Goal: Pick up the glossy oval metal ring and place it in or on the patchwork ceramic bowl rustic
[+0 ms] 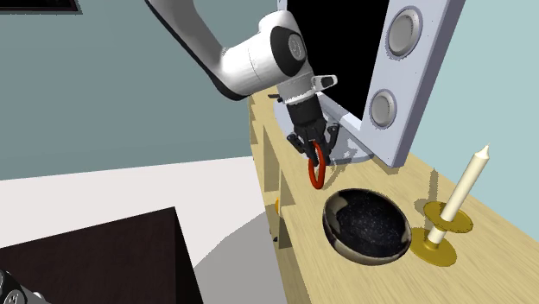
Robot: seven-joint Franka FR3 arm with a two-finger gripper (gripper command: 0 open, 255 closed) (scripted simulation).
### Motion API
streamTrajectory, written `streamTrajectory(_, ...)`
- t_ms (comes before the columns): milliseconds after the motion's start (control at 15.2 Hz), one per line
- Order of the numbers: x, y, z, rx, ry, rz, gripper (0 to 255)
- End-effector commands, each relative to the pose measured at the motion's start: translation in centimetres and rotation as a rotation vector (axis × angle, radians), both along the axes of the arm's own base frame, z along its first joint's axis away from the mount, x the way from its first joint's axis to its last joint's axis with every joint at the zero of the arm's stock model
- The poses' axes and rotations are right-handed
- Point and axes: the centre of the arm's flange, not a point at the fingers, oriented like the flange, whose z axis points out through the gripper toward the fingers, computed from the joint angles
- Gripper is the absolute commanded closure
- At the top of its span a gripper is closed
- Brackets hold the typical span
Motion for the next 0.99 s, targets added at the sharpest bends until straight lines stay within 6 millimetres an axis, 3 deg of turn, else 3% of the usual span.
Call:
streamTrajectory(0,0.0,0.0,1.1,0.000,0.000,0.000,255)
streamTrajectory(924,0.0,0.0,8.5,0.000,0.000,0.000,255)
